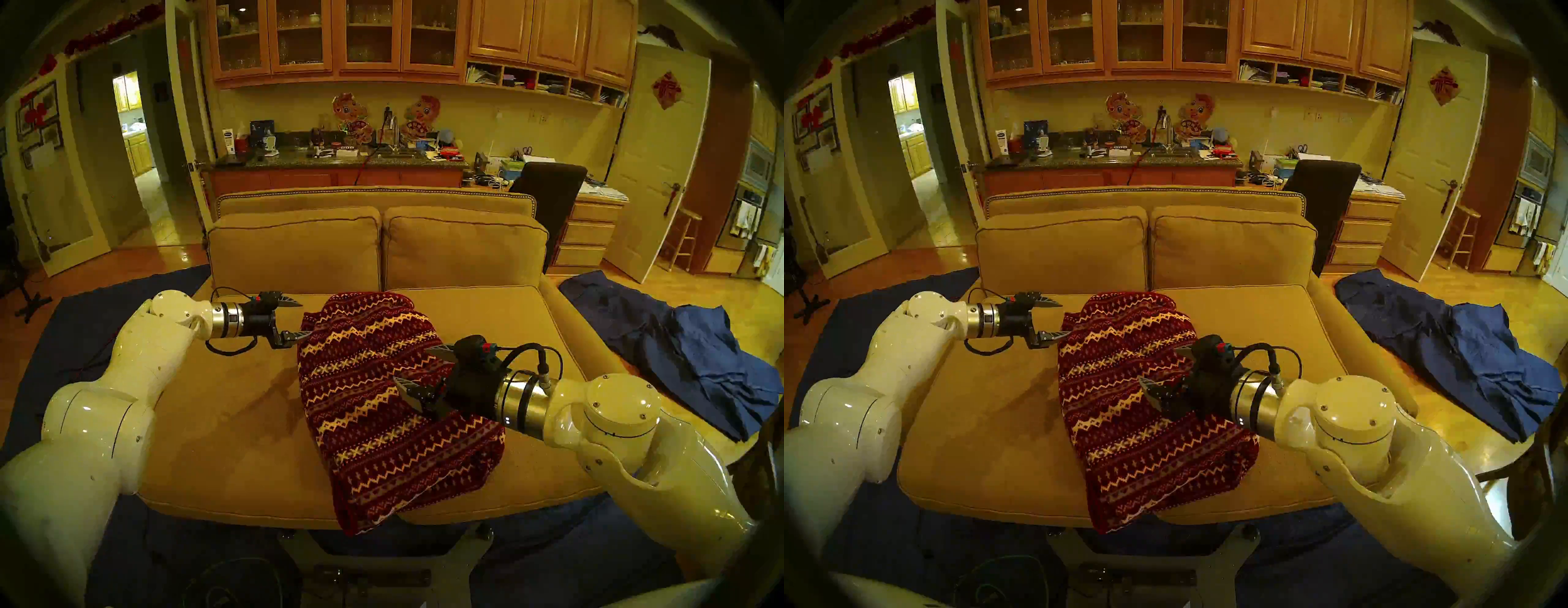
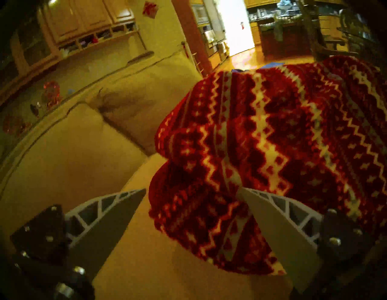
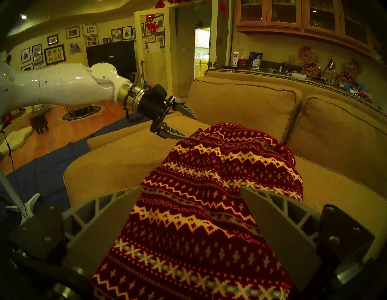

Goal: Fold the blanket in half twice

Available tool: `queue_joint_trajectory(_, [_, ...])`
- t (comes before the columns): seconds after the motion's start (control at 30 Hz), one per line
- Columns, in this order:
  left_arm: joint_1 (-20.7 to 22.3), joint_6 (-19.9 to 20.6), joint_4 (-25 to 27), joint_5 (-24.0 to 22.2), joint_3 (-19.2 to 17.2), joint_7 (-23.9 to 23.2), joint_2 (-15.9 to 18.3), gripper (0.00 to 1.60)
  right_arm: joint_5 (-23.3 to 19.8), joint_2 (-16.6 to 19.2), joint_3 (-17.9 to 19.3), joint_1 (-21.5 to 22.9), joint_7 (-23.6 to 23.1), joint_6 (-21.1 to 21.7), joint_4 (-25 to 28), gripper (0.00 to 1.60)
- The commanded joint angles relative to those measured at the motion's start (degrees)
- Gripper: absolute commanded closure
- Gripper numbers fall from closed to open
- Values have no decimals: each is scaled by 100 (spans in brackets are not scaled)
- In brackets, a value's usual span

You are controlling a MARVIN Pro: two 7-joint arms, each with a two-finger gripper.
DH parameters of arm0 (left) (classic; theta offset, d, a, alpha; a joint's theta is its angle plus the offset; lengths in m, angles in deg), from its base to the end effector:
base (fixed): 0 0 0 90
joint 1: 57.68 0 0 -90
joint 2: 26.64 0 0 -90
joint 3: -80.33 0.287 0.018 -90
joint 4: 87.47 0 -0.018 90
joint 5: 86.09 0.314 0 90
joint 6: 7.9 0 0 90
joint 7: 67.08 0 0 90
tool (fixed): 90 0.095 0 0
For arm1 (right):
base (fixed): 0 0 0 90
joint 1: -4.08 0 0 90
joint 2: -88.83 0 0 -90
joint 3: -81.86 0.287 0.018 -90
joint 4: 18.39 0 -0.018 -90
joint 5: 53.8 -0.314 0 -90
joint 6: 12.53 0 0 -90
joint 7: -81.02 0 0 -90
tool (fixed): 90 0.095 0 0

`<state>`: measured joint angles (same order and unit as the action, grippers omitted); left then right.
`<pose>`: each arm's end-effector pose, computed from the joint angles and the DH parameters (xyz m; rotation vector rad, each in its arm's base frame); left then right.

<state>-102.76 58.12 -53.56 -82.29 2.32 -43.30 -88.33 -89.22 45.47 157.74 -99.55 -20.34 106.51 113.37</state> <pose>0.5341 0.1624 -0.2762 1.8925 -1.5342 1.5207 0.2824 0.0439 -0.2009 -2.0703 -0.9208 -1.4209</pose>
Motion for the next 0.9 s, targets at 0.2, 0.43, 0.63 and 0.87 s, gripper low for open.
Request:
queue_joint_trajectory(0.2, [-374, -14, 1052, -432, -176, -486, -133, 0, -2, -7, 4, 19, -4, -11, 33, 0])
queue_joint_trajectory(0.43, [-413, -5, 1665, -632, -170, -580, -510, 0, -3, -7, 3, 17, -4, -10, 26, 0])
queue_joint_trajectory(0.63, [-581, 91, 2120, -713, -84, -609, -826, 0, -3, -6, 2, 16, -3, -9, 21, 0])
queue_joint_trajectory(0.87, [-894, 299, 2619, -757, 44, -589, -1051, 0, -4, -6, 2, 15, -2, -9, 18, 0])
